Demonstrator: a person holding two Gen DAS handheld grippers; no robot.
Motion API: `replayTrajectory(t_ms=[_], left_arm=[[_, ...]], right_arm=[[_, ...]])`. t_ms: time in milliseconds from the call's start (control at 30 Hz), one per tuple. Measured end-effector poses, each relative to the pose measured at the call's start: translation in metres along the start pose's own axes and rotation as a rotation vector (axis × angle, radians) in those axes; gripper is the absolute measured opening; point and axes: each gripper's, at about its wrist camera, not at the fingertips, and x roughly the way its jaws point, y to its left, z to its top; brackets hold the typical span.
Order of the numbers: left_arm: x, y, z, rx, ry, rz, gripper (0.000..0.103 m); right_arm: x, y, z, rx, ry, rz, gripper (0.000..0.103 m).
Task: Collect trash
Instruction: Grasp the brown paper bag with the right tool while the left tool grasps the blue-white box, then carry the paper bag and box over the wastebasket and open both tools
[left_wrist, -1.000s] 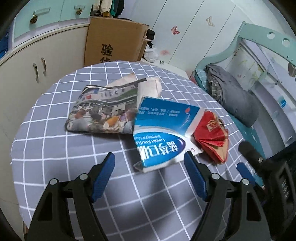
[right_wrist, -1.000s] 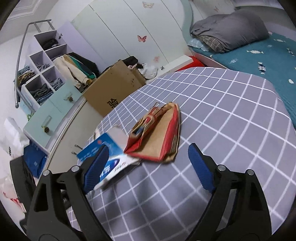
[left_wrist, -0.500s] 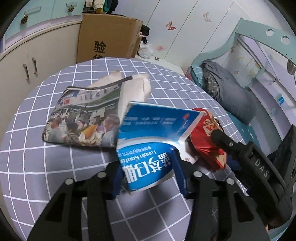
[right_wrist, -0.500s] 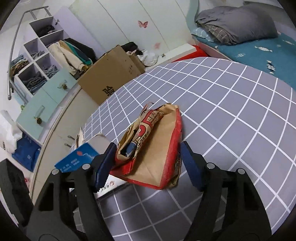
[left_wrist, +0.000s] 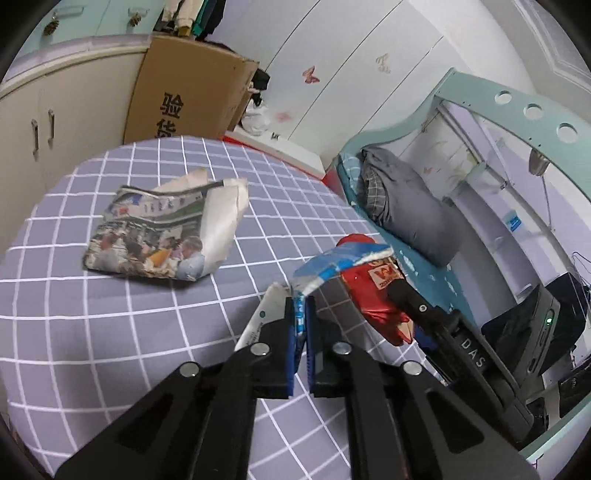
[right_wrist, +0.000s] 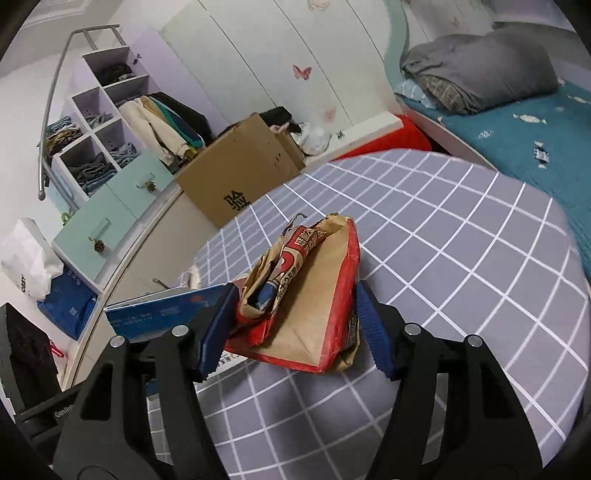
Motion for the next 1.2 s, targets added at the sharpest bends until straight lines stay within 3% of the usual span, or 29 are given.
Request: replayTrajectory(t_ms=[533,767,900,1200], left_arm=[[-0.131,0.042,-0.002,-0.068,-0.206,-0.013,0.005],[-0.193,0.083,-0.017,-0.097,-0.307,0.083,0.005],[-0.228,0.117,-0.030,-0.128,-0.355,0.197,0.005],[-0.274,0.223,-0.070,-0.313,-0.359,0.394,0.005]], right_arm=[[-0.047,0.095,-0.021,-0.123,-0.036,0.141,0.064],[-0.045,0.163,-0.055,-0.214,0.022,0.256,0.064],[-0.034,0.205,-0.082,-0.273,0.080,0.315,0.064],[0.012,0.298,-0.178,-0.416,0.291,0.437,0.064]])
